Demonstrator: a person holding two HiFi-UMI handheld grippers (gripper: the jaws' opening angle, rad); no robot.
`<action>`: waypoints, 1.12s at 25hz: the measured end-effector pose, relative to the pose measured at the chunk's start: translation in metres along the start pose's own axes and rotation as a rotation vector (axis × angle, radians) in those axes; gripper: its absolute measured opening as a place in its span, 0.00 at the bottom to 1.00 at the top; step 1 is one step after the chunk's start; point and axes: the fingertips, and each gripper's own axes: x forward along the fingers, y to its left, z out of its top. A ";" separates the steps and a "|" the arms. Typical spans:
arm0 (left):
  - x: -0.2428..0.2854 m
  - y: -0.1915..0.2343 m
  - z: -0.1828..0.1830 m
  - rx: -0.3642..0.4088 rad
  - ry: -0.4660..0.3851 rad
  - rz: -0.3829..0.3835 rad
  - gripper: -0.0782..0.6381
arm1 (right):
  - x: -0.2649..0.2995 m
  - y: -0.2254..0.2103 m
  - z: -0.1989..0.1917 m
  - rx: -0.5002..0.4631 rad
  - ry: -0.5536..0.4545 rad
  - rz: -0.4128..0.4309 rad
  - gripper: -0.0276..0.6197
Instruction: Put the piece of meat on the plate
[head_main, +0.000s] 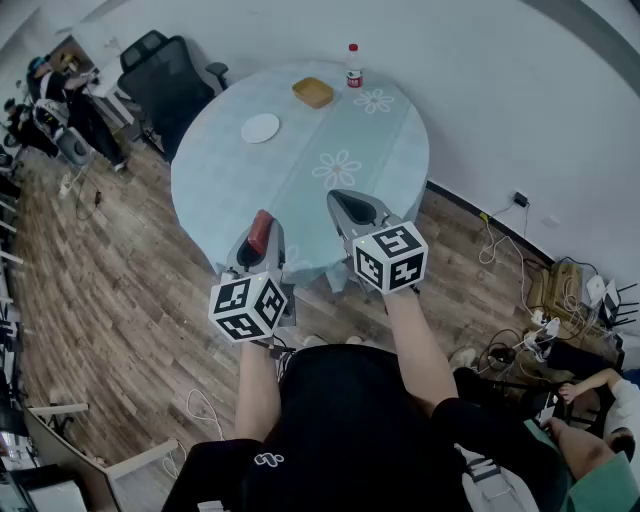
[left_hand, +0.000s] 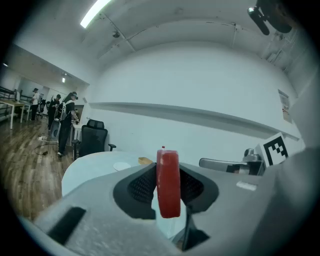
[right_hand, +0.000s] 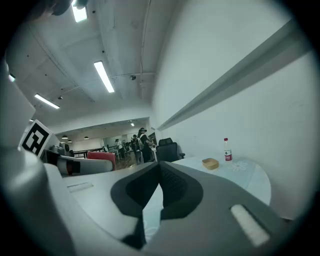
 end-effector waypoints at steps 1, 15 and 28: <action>0.001 -0.002 0.000 0.002 0.003 -0.002 0.23 | -0.001 -0.001 0.001 0.000 -0.002 0.000 0.05; -0.001 0.003 -0.006 -0.031 -0.002 0.041 0.23 | 0.004 -0.015 -0.012 0.066 0.009 -0.003 0.05; 0.072 0.073 -0.020 -0.097 0.070 0.053 0.23 | 0.092 -0.042 -0.041 0.086 0.102 -0.007 0.05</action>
